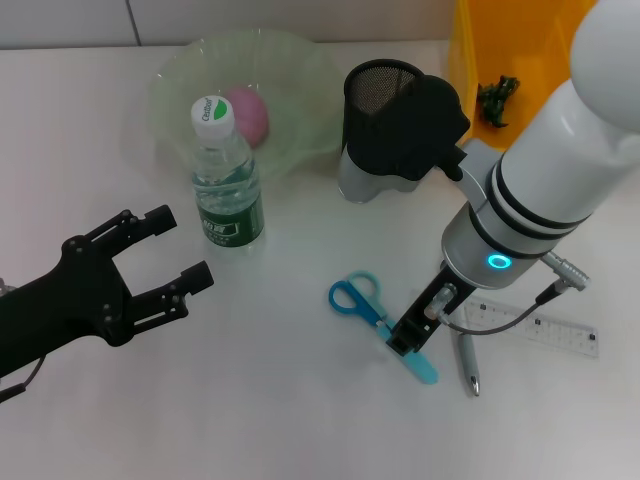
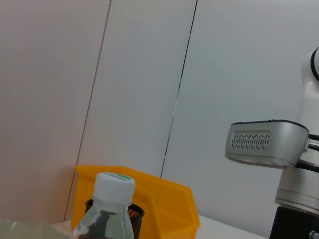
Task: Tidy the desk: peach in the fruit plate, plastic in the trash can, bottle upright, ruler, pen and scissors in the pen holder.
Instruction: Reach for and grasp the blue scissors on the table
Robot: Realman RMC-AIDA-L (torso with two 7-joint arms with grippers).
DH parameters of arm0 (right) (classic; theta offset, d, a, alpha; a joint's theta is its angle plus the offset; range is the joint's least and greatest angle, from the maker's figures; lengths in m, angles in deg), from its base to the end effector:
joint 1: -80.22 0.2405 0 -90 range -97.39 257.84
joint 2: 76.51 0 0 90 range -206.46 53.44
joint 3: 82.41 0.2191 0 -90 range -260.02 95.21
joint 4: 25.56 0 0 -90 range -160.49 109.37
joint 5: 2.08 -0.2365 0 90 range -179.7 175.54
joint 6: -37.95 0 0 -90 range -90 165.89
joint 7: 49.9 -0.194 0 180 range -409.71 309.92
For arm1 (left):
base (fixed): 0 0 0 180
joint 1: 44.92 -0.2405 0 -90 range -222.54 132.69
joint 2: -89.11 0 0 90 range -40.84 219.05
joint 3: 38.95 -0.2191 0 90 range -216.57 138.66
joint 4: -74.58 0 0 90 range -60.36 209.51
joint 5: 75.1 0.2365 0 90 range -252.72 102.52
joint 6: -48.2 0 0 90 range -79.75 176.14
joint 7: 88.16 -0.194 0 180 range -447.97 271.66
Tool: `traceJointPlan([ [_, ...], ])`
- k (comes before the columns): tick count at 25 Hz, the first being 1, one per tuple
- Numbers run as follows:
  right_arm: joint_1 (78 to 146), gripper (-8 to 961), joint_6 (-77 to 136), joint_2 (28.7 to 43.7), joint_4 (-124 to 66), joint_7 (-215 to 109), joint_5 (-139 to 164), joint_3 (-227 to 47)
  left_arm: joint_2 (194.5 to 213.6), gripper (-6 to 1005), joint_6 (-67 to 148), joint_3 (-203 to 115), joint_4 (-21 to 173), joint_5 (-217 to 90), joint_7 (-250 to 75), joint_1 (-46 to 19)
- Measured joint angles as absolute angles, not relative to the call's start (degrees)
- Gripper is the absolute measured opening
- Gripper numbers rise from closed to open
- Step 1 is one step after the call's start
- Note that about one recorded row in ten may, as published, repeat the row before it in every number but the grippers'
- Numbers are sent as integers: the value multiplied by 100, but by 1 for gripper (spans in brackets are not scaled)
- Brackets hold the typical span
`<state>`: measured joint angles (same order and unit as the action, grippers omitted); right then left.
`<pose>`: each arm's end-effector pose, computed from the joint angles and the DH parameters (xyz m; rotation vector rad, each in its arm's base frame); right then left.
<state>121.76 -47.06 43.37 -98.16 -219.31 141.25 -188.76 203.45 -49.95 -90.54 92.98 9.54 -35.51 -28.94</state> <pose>0.1228 0.3159 -0.1238 -2.6622 0.9413 -0.7350 -0.2711 0.2688 -0.0187 -2.4566 -0.5196 -1.0996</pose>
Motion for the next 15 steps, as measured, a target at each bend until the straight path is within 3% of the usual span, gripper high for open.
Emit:
traceJointPlan([
  [15,12275,343,-5400,4337,-9735,-21970,13847,-17941,20334,860,-5054,-9055,9303,954,-3478,-2866],
])
